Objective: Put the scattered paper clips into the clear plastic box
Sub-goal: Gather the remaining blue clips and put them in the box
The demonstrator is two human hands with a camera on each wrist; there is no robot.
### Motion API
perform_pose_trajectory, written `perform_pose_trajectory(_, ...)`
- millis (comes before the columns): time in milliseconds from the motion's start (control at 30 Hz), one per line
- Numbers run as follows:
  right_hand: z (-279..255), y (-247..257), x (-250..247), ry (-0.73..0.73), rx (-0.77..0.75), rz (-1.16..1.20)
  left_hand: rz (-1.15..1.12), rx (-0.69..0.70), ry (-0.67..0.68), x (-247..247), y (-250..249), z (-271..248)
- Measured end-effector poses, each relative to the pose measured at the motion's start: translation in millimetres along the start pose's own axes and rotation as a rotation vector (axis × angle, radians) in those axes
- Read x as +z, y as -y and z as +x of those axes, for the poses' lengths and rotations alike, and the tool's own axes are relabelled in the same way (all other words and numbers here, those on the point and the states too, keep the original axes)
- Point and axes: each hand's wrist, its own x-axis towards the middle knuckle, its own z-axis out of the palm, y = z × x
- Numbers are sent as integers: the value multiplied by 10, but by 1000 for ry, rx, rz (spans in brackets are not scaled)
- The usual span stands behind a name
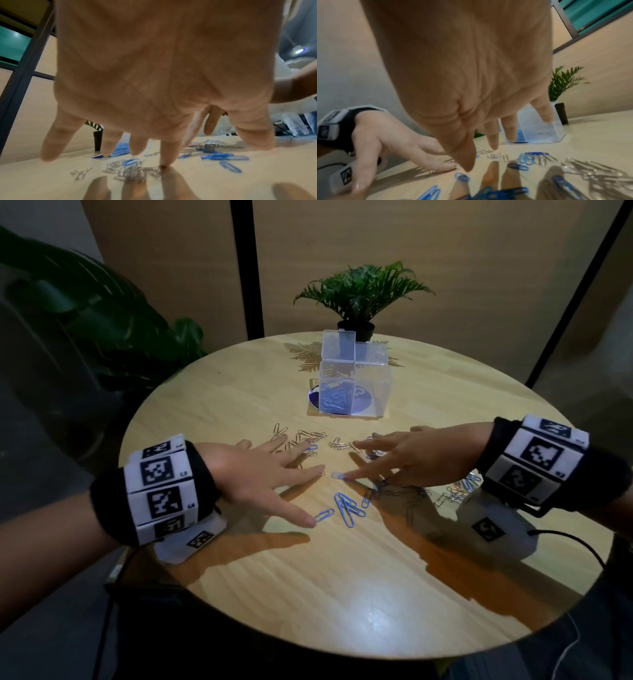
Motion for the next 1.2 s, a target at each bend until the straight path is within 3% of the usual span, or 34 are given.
perform_pose_trajectory(167, 226, 159, -178, -113, 70, -44, -4, -117, 22, 60, 59, -71)
perform_pose_trajectory(367, 441, 342, -232, -32, 140, -182, -49, -105, -11, 47, 73, -75)
perform_pose_trajectory(500, 240, 279, -126, -21, 161, -199, -33, 6, -4, 18, -50, -18)
perform_pose_trajectory(700, -181, 296, 98, 8, 72, -154, -24, -24, -45, -104, -85, 44)
perform_pose_trajectory(800, -470, 284, 177, 44, 102, -102, -45, 69, -111, -138, -176, 31)
perform_pose_trajectory(933, -625, 275, 367, 148, 94, -55, -56, 173, -41, -77, -319, 79)
perform_pose_trajectory(1067, -667, 230, 416, 148, 163, -94, 53, 87, -58, -81, -274, 112)
perform_pose_trajectory(1200, -621, 263, 338, 89, 166, -120, 2, 21, -45, -102, -134, 130)
